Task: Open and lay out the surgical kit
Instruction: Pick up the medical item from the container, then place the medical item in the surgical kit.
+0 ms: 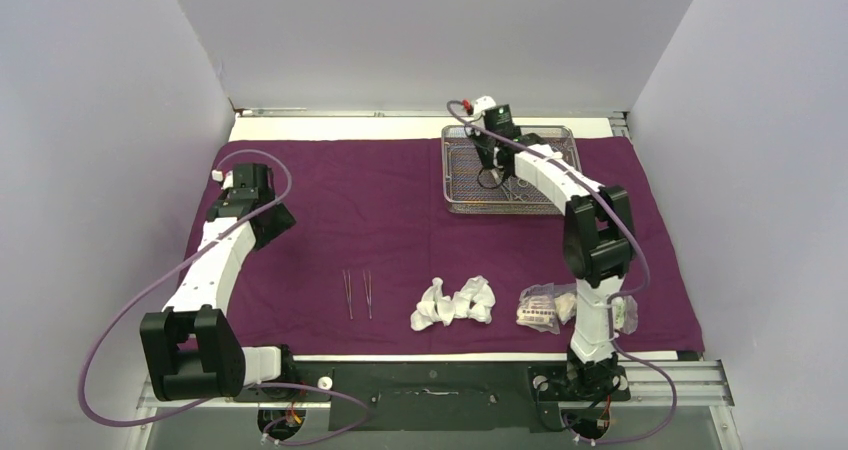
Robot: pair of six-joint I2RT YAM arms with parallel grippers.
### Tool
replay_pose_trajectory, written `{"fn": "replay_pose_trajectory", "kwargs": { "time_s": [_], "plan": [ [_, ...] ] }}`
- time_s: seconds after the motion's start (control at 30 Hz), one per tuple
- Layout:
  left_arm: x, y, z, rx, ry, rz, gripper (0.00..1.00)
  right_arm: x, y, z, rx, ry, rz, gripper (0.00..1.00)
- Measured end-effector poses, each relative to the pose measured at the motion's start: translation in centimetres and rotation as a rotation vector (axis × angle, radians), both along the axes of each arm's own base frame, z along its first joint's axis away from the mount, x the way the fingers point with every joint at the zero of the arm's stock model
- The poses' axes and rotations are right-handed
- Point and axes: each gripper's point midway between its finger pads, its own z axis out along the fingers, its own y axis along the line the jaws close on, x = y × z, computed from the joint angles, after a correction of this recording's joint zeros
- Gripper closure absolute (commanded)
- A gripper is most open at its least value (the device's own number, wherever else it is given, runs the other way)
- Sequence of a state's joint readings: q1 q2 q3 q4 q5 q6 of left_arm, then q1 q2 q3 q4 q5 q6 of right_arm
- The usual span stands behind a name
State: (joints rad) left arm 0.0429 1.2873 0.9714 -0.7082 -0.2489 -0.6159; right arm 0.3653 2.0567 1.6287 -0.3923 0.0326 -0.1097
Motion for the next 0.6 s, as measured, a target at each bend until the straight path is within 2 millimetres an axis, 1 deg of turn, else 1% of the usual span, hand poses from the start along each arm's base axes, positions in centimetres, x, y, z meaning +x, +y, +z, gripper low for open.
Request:
{"fn": "replay_pose_trajectory", "kwargs": {
  "time_s": [0.1, 0.17, 0.27, 0.33, 0.4, 0.43, 0.47, 0.53, 0.57, 0.6],
  "plan": [
    [0.7, -0.8, 0.5, -0.036, -0.029, -0.029, 0.48, 1.1, 0.0, 4.3, 0.069, -0.099, -0.023, 0.95],
    [1.4, -1.5, 1.1, -0.066, -0.057, -0.063, 0.47, 1.5, 0.2, 7.1, 0.142, -0.154, -0.033, 0.95],
    [2.9, -3.4, 2.7, -0.147, -0.122, -0.143, 0.44, 1.5, 1.5, 11.3, 0.295, -0.217, -0.01, 0.95],
    [4.0, -5.2, 4.2, -0.217, -0.182, -0.213, 0.39, 1.1, 3.0, 14.1, 0.429, -0.247, 0.033, 0.95],
    [5.1, -7.4, 6.0, -0.293, -0.252, -0.3, 0.33, -0.1, 5.0, 16.5, 0.586, -0.265, 0.088, 0.95],
    [5.4, -8.5, 6.8, -0.32, -0.281, -0.344, 0.31, -1.2, 6.4, 17.8, 0.688, -0.272, 0.127, 0.95],
    [5.6, -9.6, 7.5, -0.346, -0.305, -0.387, 0.3, -2.0, 7.4, 18.6, 0.758, -0.271, 0.152, 0.95],
    [5.7, -12.1, 8.8, -0.389, -0.345, -0.472, 0.28, -4.4, 9.9, 20.1, 0.916, -0.248, 0.211, 0.95],
    [5.7, -13.7, 9.8, -0.417, -0.372, -0.529, 0.27, -5.7, 11.4, 20.6, 0.994, -0.222, 0.241, 0.95],
    [5.6, -14.7, 10.4, -0.438, -0.39, -0.566, 0.27, -6.7, 12.5, 20.9, 1.039, -0.202, 0.265, 0.95]
  ]
}}
